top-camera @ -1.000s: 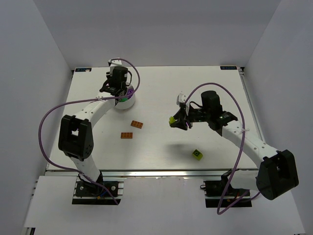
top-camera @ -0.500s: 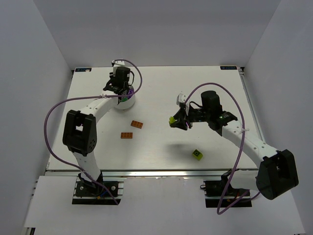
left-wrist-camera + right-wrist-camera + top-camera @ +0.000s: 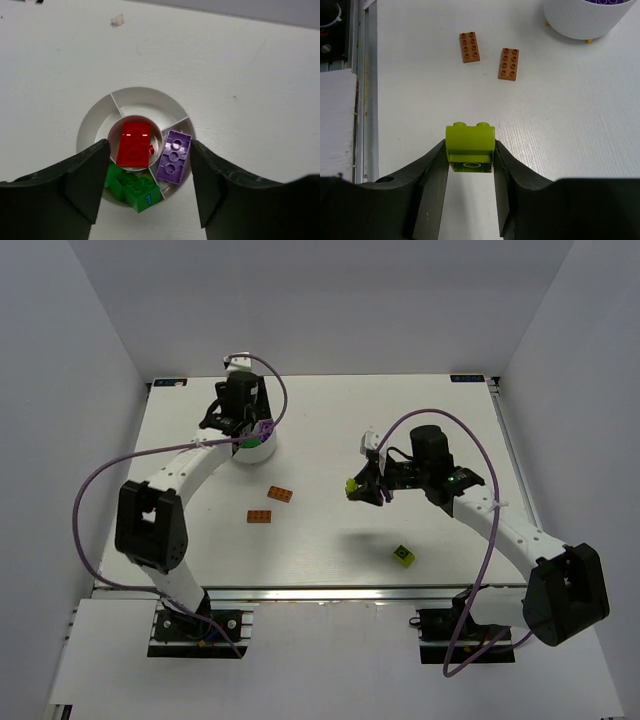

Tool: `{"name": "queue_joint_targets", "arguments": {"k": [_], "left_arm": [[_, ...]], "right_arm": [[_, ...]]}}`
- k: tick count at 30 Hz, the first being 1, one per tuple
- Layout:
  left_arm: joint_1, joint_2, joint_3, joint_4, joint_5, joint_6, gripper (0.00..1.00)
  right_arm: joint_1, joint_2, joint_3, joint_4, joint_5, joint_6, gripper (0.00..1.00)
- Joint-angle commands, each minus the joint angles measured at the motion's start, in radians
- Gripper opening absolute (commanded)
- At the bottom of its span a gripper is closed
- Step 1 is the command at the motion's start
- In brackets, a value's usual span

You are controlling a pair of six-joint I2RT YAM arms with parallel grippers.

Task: Sort the legos into containers by color

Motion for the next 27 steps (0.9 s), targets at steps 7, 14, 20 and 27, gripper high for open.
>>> {"name": "queue_joint_targets", "arguments": {"k": [7, 14, 20, 27], "left_arm": [[0.003, -0.483, -0.416, 0.288, 0.582, -0.105, 0.23], [0.003, -0.497, -0.513, 0.368, 0.888, -0.247, 0.41], [0.003, -0.520, -0.551, 0.396, 0.945, -0.213, 0.51], [0.003, -0.498, -0.588, 0.492, 1.037, -0.280, 0.57]], "right_arm": [[0.003, 0.016, 0.008, 0.025, -0.007, -0.001, 0.00], [0.003, 0.007, -0.008, 0.062, 0.019, 0.025, 0.00], [0.001, 0.040, -0.012, 0.146, 0.022, 0.138, 0.00], [0.001, 0.080, 0.006, 0.175, -0.015, 0.195, 0.00]]}}
